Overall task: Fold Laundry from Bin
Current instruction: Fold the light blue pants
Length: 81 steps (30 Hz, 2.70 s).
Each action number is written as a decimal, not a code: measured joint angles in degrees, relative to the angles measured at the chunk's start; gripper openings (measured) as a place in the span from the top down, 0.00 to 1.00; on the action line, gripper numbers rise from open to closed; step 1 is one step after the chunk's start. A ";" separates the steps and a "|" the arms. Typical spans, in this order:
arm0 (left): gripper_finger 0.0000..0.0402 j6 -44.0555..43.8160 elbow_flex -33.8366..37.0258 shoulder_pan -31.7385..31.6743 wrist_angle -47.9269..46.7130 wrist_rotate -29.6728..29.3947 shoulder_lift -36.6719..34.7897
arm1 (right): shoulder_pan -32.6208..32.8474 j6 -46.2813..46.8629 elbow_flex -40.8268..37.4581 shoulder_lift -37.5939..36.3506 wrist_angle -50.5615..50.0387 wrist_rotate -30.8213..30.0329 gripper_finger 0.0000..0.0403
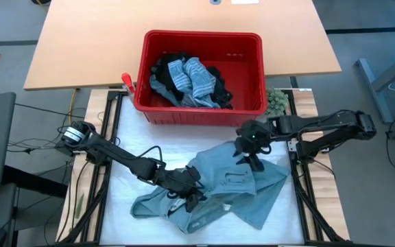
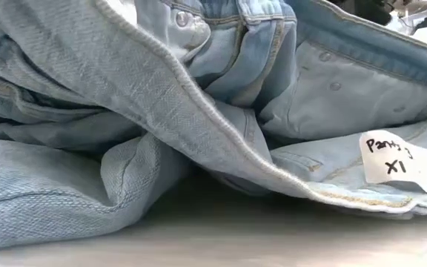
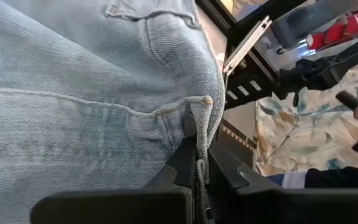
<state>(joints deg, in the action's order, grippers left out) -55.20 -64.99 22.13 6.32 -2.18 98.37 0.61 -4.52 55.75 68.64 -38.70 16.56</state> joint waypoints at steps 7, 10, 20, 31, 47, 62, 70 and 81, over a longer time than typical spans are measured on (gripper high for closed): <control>1.00 1.52 0.02 -0.68 -0.76 4.21 0.07 | 6.02 8.37 0.00 -2.36 -7.77 3.90 0.58; 1.00 3.41 0.02 -1.55 -0.89 6.31 0.07 | 12.63 8.26 0.00 -3.22 -12.75 2.53 0.55; 1.00 11.79 0.02 -3.47 -11.06 6.00 0.13 | 29.99 -1.29 0.00 -0.27 -10.60 -20.76 0.59; 1.00 17.70 0.02 -3.43 -13.44 -2.21 0.13 | 31.77 -3.65 0.02 5.84 -11.29 -24.46 0.66; 1.00 19.97 0.02 -3.04 -13.52 -3.15 0.13 | 36.20 -20.59 6.01 10.34 -20.56 -23.27 0.48; 1.00 22.33 0.02 -3.02 -13.33 -2.03 0.14 | 37.92 -16.19 0.76 14.68 -10.38 -33.30 0.31; 0.97 22.77 0.02 -2.77 -12.61 -1.58 0.15 | 37.49 -9.87 0.42 15.08 -5.49 -34.56 0.41; 0.63 28.30 -8.59 -2.97 -14.99 15.69 -1.51 | 37.49 -3.83 0.17 13.76 -9.03 -30.27 0.90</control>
<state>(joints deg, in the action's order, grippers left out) -26.89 -73.58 19.16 -8.67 13.52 96.86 38.11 -8.34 55.92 82.40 -47.73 -13.71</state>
